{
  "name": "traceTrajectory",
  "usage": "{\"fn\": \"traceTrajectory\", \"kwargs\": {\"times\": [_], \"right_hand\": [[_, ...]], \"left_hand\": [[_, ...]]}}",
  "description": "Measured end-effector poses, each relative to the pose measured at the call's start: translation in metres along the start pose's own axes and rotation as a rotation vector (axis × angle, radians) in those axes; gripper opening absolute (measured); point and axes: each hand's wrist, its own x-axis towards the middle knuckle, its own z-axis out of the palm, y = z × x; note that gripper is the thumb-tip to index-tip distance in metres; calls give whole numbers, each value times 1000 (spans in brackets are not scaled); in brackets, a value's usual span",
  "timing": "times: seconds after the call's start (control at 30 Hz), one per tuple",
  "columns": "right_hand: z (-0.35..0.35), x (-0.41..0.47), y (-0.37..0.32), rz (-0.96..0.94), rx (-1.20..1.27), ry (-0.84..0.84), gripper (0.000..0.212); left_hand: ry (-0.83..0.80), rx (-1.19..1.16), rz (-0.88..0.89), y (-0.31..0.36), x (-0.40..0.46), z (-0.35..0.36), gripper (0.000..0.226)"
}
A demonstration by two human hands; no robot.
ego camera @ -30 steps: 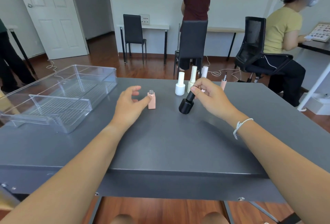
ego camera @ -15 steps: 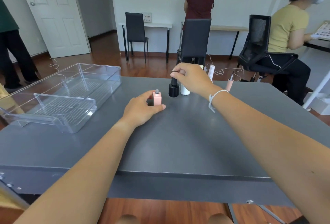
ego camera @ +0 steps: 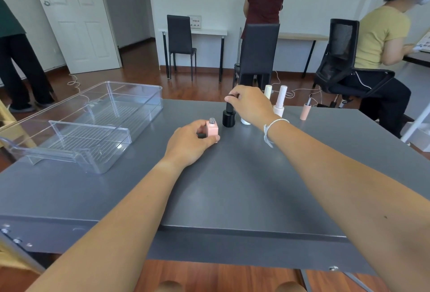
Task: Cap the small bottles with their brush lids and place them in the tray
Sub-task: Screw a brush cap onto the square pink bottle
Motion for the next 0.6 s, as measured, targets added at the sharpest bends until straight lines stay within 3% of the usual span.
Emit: {"fn": "traceTrajectory", "kwargs": {"times": [0.27,0.47,0.6], "right_hand": [[-3,-5,4,-19,6,53,36],[-26,-33,33,-32,178,244,14],[-47,-50,75,137,257,404,12]], "left_hand": [[9,-10,-31,1,-1,0,28],[24,-52,-34,2,-2,0,27],[55,-107,8,6,-5,-1,20]]}}
